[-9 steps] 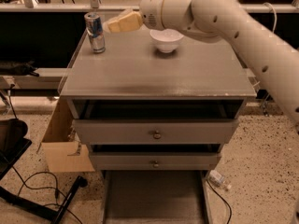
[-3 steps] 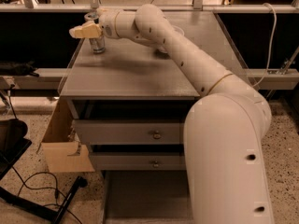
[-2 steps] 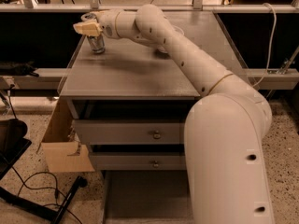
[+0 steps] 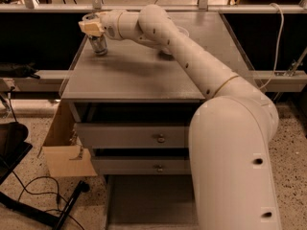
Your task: Place redbull can into bottom drawer
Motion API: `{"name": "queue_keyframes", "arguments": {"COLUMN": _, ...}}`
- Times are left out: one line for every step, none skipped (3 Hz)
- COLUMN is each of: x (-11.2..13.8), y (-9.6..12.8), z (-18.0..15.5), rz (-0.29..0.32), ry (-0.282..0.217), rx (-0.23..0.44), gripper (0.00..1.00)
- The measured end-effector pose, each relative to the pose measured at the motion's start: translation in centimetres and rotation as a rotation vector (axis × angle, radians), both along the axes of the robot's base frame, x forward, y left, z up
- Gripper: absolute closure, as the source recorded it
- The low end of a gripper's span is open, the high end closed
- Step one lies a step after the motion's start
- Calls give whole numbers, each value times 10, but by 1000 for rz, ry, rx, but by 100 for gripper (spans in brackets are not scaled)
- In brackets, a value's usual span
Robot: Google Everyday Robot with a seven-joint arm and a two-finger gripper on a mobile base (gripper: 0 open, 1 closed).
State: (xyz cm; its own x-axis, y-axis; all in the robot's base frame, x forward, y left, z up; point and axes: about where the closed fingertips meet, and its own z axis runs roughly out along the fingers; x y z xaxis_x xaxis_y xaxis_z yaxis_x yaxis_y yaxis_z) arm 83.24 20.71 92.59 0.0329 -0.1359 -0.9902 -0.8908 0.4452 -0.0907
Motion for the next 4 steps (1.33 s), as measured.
{"name": "queue_keyframes", "arguments": {"x": -6, "y": -7, "z": 12, "rz": 4, "ry": -4, "rx": -27, "gripper": 100}}
{"name": "queue_keyframes", "arguments": {"x": -34, "y": -35, "z": 45, "rz": 14, "ry": 3, "rx": -33, "gripper": 100}}
{"name": "queue_keyframes", "arguments": {"x": -81, "y": -74, "z": 101, "rz": -10, "ry": -41, "rx": -11, "gripper": 100}}
{"name": "queue_keyframes", "arguments": {"x": -162, "y": -102, "z": 145, "rz": -21, "ry": -77, "rx": -7, "gripper": 100}}
